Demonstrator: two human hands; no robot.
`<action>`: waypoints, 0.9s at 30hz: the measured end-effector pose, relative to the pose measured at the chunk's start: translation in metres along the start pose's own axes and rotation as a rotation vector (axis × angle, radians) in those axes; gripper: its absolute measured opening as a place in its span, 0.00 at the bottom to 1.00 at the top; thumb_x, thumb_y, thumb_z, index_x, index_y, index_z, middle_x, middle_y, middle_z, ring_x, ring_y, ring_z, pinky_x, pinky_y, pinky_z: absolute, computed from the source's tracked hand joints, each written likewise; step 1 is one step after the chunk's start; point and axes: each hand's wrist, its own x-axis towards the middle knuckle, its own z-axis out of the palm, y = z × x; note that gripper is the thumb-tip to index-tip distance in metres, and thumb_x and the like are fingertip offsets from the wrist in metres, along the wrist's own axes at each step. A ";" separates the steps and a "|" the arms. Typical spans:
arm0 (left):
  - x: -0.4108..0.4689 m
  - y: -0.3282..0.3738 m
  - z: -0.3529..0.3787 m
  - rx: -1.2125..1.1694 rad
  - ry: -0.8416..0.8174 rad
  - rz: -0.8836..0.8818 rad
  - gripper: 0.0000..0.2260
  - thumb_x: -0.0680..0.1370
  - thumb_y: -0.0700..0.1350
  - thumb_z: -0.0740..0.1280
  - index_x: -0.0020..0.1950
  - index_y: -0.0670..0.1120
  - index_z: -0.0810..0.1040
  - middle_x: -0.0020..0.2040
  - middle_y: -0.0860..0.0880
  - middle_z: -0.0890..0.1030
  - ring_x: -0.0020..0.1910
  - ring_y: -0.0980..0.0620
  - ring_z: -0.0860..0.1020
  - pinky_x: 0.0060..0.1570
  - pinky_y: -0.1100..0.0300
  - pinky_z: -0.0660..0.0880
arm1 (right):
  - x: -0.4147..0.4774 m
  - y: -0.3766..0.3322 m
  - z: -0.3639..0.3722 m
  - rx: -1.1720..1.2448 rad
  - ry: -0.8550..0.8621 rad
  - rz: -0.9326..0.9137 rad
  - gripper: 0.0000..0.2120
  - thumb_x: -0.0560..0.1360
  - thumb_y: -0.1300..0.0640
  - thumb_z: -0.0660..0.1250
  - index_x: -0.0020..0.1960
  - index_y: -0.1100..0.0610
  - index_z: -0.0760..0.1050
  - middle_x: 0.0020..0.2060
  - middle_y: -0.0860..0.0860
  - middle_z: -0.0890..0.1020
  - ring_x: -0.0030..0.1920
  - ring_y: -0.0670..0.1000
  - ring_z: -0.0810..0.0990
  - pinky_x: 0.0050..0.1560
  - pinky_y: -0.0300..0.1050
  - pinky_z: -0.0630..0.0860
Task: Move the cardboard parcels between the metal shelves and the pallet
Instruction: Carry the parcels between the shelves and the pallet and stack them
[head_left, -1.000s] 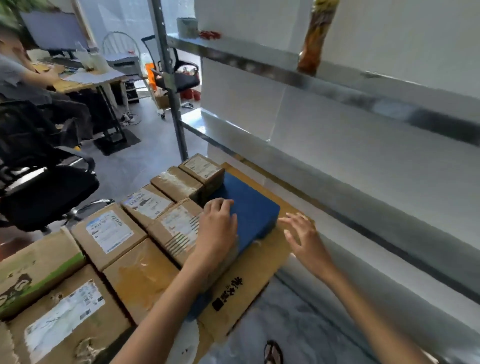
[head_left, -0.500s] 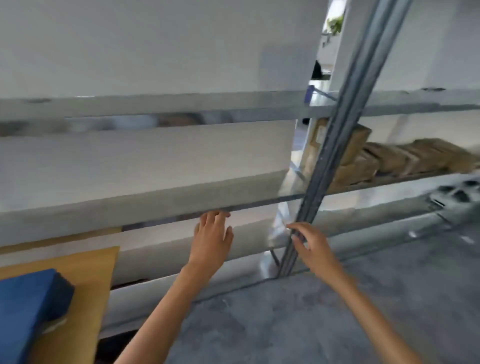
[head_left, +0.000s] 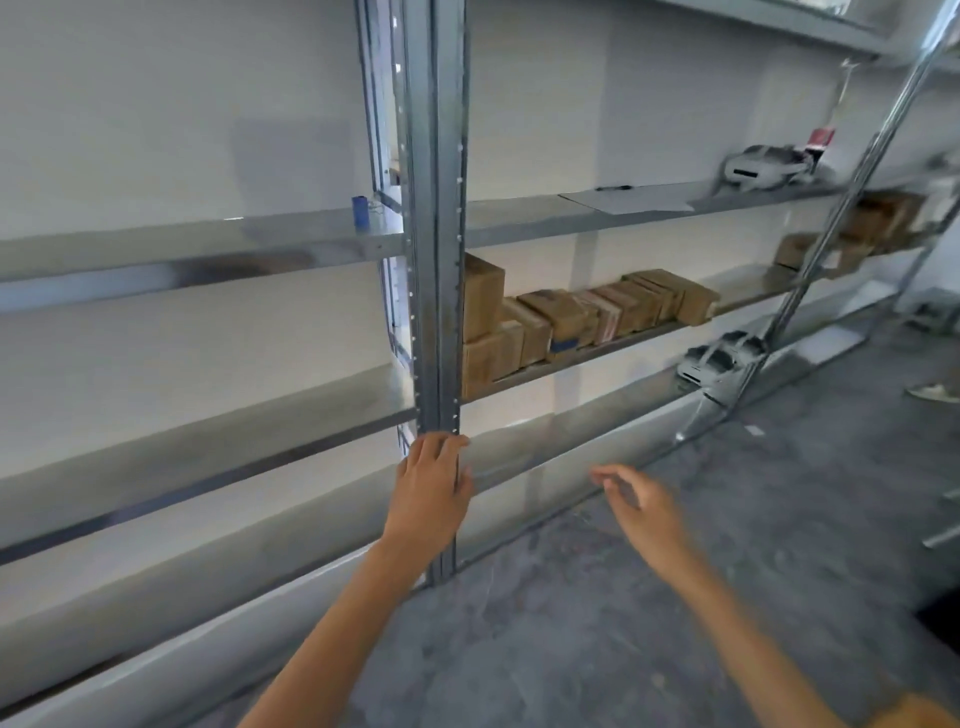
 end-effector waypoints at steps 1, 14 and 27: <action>0.006 0.002 0.004 0.004 -0.005 -0.016 0.16 0.81 0.45 0.59 0.69 0.48 0.69 0.68 0.49 0.69 0.69 0.48 0.64 0.68 0.53 0.62 | 0.005 0.005 -0.002 0.015 -0.006 0.016 0.15 0.77 0.67 0.63 0.47 0.47 0.77 0.45 0.47 0.83 0.45 0.36 0.79 0.51 0.32 0.73; 0.149 0.001 0.050 0.114 0.070 -0.051 0.16 0.82 0.46 0.58 0.70 0.49 0.67 0.70 0.49 0.68 0.71 0.49 0.63 0.70 0.54 0.60 | 0.176 0.030 0.025 0.148 -0.152 0.063 0.09 0.80 0.58 0.59 0.56 0.51 0.76 0.53 0.48 0.81 0.52 0.48 0.79 0.56 0.44 0.76; 0.250 -0.036 0.082 0.029 0.120 -0.245 0.15 0.81 0.44 0.61 0.68 0.47 0.69 0.69 0.48 0.68 0.70 0.47 0.64 0.69 0.51 0.67 | 0.382 0.012 0.037 0.057 -0.199 -0.003 0.12 0.80 0.56 0.56 0.59 0.53 0.75 0.53 0.47 0.78 0.52 0.50 0.79 0.55 0.48 0.77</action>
